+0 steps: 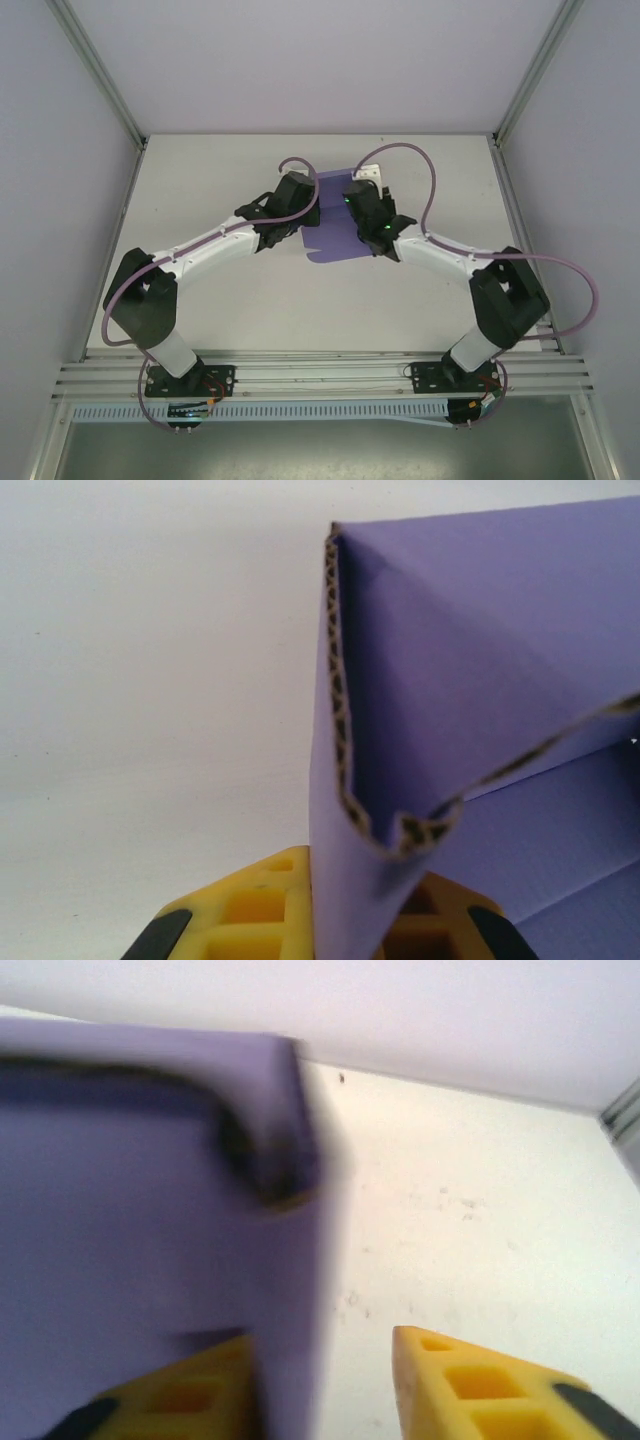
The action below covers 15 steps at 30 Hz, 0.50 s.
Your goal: Assemble paper box
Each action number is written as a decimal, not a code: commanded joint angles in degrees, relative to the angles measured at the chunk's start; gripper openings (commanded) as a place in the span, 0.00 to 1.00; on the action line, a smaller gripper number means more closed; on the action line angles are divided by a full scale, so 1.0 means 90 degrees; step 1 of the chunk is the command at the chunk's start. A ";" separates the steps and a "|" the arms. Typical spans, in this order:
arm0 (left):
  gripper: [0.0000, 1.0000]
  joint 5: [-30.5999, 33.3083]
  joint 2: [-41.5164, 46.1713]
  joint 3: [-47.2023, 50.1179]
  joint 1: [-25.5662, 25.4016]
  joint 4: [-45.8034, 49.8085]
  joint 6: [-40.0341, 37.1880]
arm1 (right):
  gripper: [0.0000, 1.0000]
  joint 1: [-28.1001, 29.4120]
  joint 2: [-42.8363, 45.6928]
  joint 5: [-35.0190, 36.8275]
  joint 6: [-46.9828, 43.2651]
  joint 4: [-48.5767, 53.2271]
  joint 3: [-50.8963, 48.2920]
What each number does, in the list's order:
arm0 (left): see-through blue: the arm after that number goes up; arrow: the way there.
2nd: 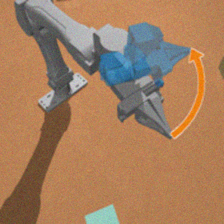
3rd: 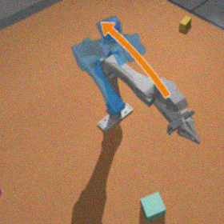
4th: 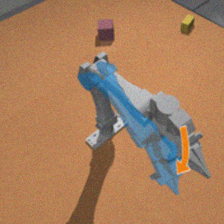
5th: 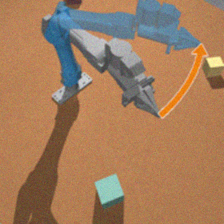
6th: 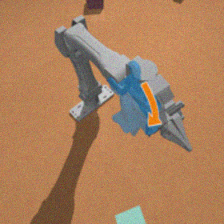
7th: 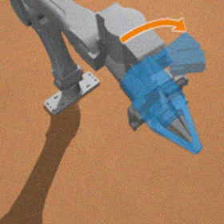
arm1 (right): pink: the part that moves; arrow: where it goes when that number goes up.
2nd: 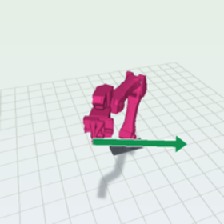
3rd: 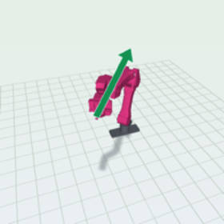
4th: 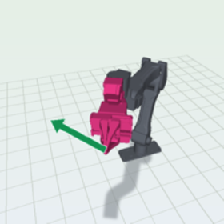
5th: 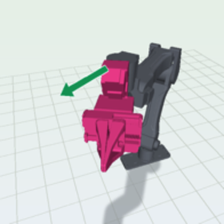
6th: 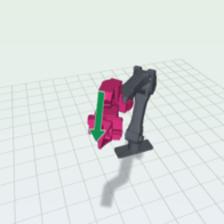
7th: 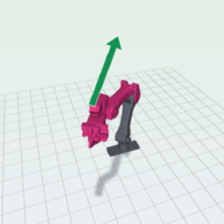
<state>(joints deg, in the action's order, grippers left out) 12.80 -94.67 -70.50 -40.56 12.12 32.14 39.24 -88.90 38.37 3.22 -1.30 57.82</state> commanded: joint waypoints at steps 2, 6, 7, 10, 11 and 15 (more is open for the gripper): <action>0.00 0.0421 0.0237 -0.0053 0.0141 0.0069 0.0054 | 0.66 -0.0362 0.1064 -0.1603 -0.0123 -0.0242 -0.0606; 0.00 0.0392 0.0227 0.0005 0.0137 0.0025 0.0081 | 0.84 -0.0496 0.2124 -0.3448 -0.0343 -0.0344 -0.1013; 0.00 0.0390 0.0217 -0.0008 0.0138 0.0034 0.0081 | 0.90 -0.0510 0.2355 -0.3847 -0.0384 -0.0336 -0.1076; 0.00 0.0375 0.0178 -0.0028 0.0137 0.0069 0.0086 | 0.99 -0.0532 0.3047 -0.4446 -0.0423 -0.0430 -0.1328; 0.00 0.0368 0.0171 -0.0018 0.0140 0.0069 0.0096 | 0.99 -0.0546 0.3245 -0.4462 -0.0413 -0.0452 -0.1400; 0.00 0.0316 0.0168 0.0000 0.0136 0.0060 0.0100 | 0.99 -0.0704 0.3710 -0.4185 -0.0289 -0.0013 -0.1369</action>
<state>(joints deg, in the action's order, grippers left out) 15.11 -94.35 -70.50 -39.42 12.32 32.25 34.20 -57.01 2.85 0.30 -3.38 45.63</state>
